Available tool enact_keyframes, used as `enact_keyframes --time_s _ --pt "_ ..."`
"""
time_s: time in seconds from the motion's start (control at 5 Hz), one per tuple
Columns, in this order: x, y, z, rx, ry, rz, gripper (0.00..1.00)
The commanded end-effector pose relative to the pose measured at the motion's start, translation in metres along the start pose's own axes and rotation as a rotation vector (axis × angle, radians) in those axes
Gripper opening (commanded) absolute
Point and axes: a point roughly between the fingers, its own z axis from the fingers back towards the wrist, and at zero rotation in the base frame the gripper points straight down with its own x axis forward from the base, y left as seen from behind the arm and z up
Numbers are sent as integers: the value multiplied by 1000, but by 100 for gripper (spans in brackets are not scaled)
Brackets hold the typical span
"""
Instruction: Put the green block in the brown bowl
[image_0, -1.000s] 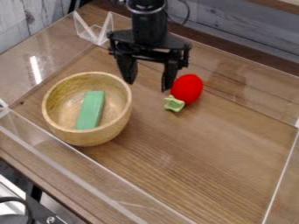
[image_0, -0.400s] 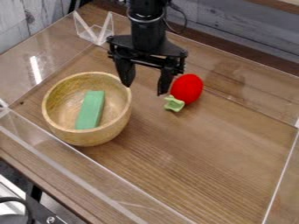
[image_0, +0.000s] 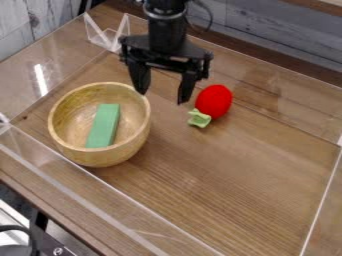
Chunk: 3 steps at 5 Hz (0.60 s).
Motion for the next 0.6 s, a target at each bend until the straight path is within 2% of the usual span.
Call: enact_keyframes --time_s 0.0,0.2,0.4 --pt "15 8 29 -5 -79 6 100" --pt "24 11 25 -6 -80 11 100" --pt "27 12 18 -7 -62 18 100"
